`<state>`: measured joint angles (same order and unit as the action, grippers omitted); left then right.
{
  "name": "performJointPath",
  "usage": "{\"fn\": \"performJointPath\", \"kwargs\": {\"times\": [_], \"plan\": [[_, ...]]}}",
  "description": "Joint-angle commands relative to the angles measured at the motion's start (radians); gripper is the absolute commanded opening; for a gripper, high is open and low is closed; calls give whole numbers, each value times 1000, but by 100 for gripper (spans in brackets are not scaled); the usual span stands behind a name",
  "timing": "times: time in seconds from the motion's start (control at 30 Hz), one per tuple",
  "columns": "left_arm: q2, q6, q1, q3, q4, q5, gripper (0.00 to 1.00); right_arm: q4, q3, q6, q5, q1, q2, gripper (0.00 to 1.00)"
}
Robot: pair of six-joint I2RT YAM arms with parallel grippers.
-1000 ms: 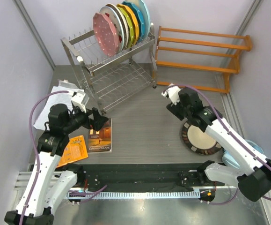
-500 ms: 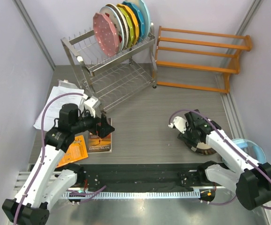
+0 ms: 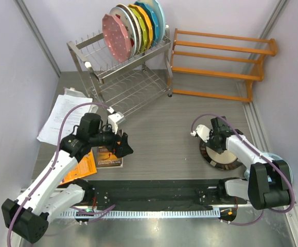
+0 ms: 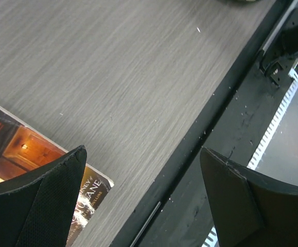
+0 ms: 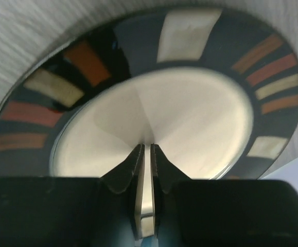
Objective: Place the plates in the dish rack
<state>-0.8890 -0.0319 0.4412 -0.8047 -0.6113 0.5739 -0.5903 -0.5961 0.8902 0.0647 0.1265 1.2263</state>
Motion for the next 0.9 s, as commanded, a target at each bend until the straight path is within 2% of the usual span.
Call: {"fn": "performJointPath", "kwargs": {"times": [0.0,0.23,0.4,0.6,0.87], "plan": [[-27,26,27,-34,-2,20,91,76,4,62,-132,-4,56,15],[-50,-25,36,-33,22,-3,93,-40,-62,130,-261,33,153,16],[-50,-43,34,-37,24,-48,93,-91,-135,139,-313,105,245,17],[-56,-33,34,-50,16,-69,94,-106,-172,135,-368,255,297,17],[-47,0,34,-90,-47,-95,94,-69,-287,47,-448,433,381,19]]}}
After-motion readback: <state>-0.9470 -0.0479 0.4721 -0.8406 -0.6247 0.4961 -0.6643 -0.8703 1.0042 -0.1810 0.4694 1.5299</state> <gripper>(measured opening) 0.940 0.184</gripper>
